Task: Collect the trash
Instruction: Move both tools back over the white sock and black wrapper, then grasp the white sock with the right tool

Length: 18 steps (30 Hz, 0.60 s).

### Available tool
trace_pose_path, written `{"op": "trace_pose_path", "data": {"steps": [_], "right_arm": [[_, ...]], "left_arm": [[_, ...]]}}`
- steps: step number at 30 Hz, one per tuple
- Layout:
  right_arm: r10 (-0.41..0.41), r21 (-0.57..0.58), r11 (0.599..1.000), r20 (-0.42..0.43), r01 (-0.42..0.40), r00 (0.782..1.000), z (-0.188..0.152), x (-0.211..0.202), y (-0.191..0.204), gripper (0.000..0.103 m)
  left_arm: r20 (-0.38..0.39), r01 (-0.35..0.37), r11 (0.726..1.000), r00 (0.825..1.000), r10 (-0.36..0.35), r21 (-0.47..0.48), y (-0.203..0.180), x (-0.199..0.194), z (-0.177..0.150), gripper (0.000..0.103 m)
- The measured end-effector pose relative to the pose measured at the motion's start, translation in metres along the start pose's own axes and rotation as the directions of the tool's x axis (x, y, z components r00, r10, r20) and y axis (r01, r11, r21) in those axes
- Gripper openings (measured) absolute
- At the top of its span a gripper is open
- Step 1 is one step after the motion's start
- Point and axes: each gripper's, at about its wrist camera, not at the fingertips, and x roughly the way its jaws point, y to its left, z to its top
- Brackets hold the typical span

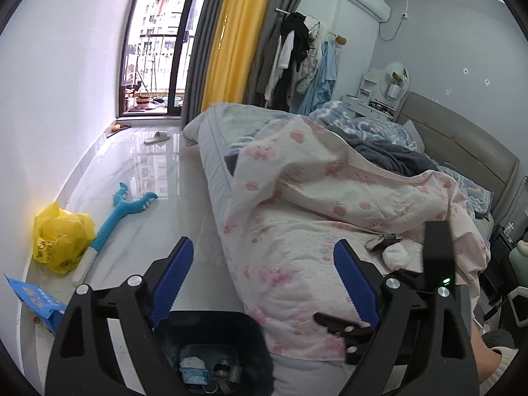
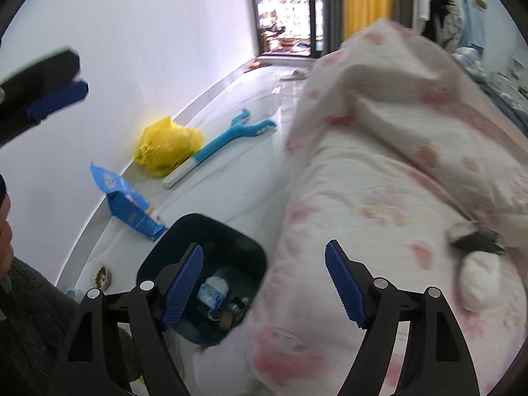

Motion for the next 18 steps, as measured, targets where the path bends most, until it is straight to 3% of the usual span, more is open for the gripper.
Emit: {"op": "trace_pose_path", "data": {"steps": [6,18], "right_arm": [[-0.056,0.054,0.997,0.039,0.054,0.998,-0.008,-0.02,-0.042,0.078],[-0.093,0.114,0.99,0.091,0.082,0.991,-0.014,-0.048,-0.093,0.085]], "left_arm": [[-0.009,0.013,1.0,1.0,-0.013,0.015,-0.023,0.018,0.001,0.093],[-0.039,0.023,0.997,0.999,-0.02,0.07,-0.063,0.051,0.0,0.095]]}}
